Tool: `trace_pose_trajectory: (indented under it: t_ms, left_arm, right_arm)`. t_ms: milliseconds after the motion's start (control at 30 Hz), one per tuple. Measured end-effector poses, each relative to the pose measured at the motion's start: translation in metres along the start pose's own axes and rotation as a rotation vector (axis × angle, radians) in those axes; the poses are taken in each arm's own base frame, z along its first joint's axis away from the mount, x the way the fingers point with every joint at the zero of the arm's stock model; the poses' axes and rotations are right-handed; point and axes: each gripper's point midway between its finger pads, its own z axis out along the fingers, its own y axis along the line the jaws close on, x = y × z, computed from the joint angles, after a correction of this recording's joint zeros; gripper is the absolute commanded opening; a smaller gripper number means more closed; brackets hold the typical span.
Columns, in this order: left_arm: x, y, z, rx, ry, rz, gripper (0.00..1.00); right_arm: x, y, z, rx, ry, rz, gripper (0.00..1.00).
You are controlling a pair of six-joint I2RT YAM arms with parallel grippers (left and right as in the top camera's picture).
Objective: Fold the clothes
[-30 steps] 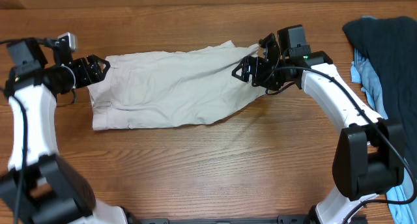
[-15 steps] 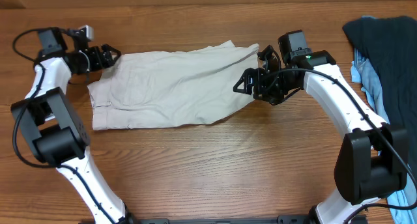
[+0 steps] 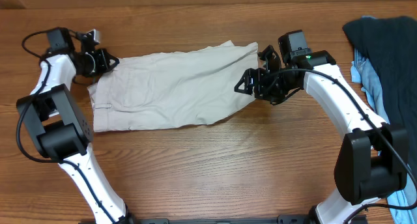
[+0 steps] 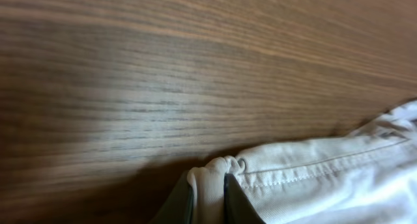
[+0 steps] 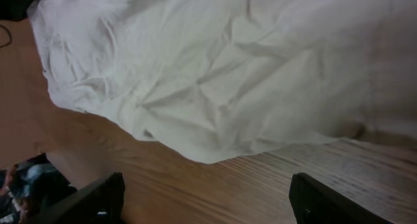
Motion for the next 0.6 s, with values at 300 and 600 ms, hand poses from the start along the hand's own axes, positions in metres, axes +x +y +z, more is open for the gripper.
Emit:
trace_pose_trajectory:
  t_ms: [300,600]
  left_arm:
    - [-0.022,-0.027,-0.055,0.042,-0.015,-0.033,0.05]
    - [-0.016,-0.044,-0.074,0.053,0.013,-0.055,0.06]
  right_arm:
    - [-0.076,-0.026,-0.025,0.081,-0.31,0.008,0.77]
    - [-0.124,-0.063,0.016,0.006,-0.375,0.019,0.85]
